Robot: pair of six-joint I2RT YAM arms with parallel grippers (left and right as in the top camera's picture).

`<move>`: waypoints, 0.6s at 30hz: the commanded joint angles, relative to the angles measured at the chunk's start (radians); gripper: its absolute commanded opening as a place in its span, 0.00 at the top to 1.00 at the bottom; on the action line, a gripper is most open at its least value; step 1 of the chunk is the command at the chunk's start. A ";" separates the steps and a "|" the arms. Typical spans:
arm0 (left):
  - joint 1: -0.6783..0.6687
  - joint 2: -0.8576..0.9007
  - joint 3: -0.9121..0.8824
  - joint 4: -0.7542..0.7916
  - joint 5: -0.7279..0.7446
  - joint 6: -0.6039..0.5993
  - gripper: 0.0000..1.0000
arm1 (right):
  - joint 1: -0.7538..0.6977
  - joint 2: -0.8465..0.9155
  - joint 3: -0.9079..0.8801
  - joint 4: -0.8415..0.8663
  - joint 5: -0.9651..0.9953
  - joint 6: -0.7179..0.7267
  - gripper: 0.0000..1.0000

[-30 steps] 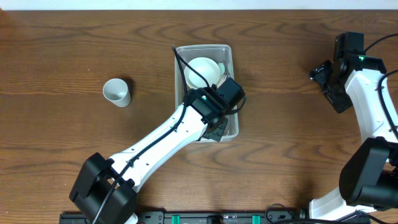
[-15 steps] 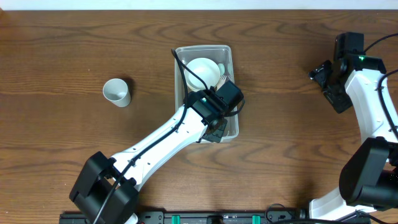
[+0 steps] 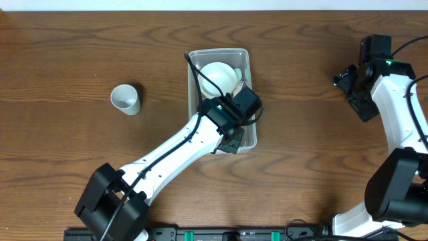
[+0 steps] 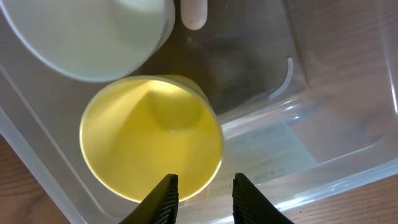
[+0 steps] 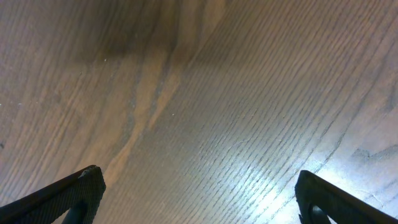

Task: Pack container
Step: 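Carry the yellow cup into the container's near end and release, then move the left gripper to the grey cup and grasp its rim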

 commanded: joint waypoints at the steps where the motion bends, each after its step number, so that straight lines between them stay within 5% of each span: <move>1: 0.002 -0.019 0.023 -0.037 -0.005 -0.005 0.70 | -0.002 -0.002 -0.001 0.000 0.007 0.012 0.01; 5: 0.020 -0.084 0.101 -0.109 -0.051 0.010 0.66 | -0.002 -0.002 -0.001 0.000 0.007 0.012 0.01; 9: 0.099 -0.171 0.161 -0.104 -0.219 0.009 0.43 | -0.002 -0.002 -0.001 0.000 0.007 0.012 0.01; 18: 0.519 -0.154 0.208 0.076 -0.219 0.040 0.40 | -0.002 -0.002 -0.001 0.000 0.007 0.012 0.01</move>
